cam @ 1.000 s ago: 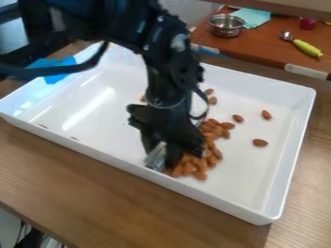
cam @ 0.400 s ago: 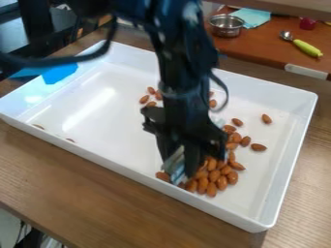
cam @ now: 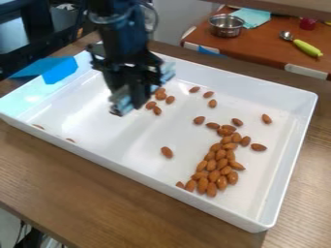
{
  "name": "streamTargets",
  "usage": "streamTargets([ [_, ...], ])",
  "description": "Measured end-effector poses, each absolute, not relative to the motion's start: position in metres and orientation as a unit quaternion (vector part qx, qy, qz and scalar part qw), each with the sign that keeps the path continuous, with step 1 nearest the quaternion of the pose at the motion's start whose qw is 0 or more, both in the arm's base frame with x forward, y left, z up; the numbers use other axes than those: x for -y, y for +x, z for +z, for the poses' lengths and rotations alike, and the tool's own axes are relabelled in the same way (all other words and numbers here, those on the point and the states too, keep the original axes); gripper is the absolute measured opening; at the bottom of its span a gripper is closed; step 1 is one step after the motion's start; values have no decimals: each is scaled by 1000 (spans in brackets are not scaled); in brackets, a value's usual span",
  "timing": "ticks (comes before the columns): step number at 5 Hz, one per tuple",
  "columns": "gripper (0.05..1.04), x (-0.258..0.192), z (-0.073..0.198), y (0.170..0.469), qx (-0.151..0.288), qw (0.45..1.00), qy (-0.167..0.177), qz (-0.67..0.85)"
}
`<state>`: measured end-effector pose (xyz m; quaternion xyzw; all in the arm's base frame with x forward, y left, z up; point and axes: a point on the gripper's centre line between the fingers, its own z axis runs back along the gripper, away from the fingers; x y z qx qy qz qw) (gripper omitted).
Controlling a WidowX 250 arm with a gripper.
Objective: Sweep into pile
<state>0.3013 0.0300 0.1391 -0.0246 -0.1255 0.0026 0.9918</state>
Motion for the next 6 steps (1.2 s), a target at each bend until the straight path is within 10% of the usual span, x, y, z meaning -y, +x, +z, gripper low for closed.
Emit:
streamTargets([
  [1,380,-75,140,312,171,985,37,9],
  [6,380,-89,79,338,108,993,19,-45],
])
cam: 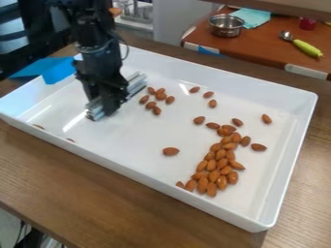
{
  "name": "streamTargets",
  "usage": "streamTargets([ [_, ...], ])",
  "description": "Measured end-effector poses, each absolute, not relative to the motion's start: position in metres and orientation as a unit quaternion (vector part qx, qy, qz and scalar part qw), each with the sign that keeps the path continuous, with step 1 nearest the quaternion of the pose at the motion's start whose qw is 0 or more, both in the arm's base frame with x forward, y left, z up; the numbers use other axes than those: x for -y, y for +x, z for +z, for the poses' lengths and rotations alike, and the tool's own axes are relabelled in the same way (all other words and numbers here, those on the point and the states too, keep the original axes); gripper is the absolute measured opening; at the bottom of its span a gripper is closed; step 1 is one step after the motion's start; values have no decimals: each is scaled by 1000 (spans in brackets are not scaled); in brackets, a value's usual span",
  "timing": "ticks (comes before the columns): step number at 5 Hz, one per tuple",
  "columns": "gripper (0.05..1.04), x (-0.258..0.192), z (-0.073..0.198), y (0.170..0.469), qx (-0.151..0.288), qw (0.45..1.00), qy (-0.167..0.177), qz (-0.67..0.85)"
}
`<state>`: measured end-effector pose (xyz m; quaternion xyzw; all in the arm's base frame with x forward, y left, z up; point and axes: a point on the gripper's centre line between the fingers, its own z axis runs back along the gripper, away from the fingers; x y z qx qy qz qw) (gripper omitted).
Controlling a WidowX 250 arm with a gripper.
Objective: Sweep into pile
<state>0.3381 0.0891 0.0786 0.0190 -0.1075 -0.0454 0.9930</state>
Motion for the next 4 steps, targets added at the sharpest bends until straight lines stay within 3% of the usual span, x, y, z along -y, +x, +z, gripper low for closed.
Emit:
streamTargets([
  [4,380,18,77,361,64,993,-26,-93],
])
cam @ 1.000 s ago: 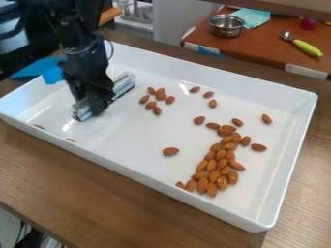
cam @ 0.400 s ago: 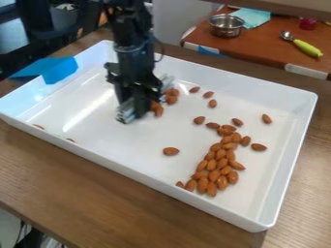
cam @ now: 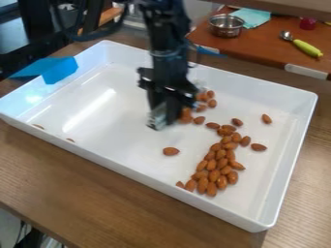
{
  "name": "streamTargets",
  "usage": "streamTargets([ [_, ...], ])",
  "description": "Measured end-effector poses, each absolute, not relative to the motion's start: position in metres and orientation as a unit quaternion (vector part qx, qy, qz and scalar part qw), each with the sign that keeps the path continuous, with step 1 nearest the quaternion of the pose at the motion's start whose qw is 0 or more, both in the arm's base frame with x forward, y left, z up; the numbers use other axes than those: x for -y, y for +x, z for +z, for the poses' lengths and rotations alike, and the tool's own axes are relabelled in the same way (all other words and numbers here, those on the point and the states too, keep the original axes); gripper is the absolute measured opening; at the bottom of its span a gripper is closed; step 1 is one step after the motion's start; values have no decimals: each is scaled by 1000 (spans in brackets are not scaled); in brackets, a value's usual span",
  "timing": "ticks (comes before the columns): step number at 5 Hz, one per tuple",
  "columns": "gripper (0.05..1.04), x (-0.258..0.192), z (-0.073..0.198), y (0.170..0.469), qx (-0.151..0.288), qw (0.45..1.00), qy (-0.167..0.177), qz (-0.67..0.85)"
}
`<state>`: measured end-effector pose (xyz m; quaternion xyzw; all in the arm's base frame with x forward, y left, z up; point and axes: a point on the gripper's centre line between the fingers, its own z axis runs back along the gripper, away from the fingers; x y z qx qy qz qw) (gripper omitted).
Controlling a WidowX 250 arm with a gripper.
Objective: Sweep into pile
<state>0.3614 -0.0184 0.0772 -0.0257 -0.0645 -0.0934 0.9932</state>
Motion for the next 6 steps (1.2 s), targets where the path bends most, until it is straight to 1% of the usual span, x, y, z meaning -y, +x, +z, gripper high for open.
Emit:
streamTargets([
  [1,381,46,77,357,51,992,-37,-111],
  [2,380,69,82,355,35,990,-58,-126],
  [3,380,86,87,350,19,987,-73,-139],
  [4,380,92,88,350,25,985,-90,-143],
  [5,380,63,108,360,63,985,-105,-120],
  [6,380,2,133,361,114,986,-100,-72],
])
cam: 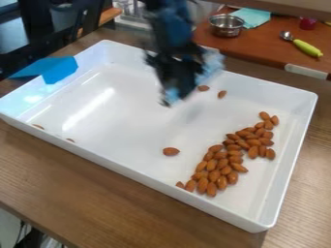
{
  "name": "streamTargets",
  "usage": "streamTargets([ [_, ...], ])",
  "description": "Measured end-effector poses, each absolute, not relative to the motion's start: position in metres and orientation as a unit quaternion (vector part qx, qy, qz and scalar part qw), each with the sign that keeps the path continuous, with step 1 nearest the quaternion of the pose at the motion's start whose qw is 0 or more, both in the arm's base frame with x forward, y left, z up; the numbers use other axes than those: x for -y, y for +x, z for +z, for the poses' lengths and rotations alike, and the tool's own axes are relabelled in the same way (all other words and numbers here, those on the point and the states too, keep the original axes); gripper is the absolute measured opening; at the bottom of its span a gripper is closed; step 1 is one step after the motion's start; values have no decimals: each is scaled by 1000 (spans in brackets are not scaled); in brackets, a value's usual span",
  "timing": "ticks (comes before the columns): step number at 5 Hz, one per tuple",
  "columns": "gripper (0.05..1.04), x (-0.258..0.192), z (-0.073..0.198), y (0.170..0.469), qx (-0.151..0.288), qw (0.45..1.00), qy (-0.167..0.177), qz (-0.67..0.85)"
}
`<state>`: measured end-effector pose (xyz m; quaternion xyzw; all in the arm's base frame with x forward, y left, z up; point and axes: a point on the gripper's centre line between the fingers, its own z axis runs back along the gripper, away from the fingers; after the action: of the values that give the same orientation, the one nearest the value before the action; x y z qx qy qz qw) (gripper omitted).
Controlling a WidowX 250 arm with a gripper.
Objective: Sweep into pile
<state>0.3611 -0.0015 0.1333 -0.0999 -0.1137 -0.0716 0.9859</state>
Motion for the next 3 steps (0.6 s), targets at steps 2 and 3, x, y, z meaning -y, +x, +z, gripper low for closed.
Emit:
streamTargets([
  [2,380,-85,110,339,124,989,-44,-73],
  [3,380,-137,102,323,131,988,-24,-76],
])
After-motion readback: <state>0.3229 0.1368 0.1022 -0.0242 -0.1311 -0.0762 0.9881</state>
